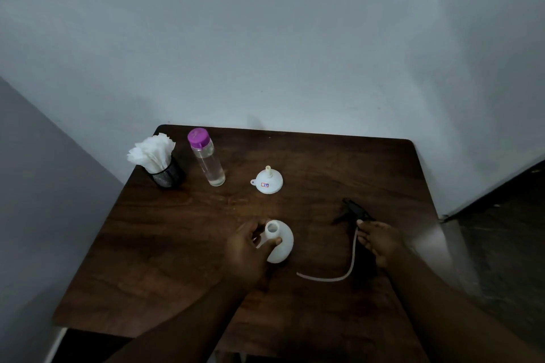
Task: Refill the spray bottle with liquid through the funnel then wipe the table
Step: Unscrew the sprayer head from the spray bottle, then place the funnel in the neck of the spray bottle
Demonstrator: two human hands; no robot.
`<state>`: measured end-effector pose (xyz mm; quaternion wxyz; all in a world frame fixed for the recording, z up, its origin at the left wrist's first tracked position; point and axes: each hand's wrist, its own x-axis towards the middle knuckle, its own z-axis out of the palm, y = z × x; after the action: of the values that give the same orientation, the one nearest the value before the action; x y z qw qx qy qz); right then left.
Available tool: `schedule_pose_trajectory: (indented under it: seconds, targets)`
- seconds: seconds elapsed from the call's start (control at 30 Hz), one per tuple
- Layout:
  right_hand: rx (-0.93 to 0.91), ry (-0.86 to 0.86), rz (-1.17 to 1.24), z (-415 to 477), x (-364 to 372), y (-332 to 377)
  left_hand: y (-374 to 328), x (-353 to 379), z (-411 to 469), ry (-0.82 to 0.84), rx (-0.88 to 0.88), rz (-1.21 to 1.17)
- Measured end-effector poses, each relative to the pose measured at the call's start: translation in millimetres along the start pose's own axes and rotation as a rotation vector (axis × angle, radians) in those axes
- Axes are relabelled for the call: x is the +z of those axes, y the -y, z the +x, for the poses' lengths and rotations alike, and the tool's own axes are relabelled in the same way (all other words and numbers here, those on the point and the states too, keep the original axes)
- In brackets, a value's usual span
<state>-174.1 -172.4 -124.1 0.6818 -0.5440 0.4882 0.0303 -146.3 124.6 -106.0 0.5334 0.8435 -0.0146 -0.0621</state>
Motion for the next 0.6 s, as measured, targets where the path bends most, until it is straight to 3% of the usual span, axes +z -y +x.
schedule_pose_trajectory:
  seconds: [0.6]
  targets:
    - [-0.1, -0.246, -0.274, 9.8, 6.1, -3.1, 3.8, 0.1, -2.4, -0.006, 0.028, 0.062]
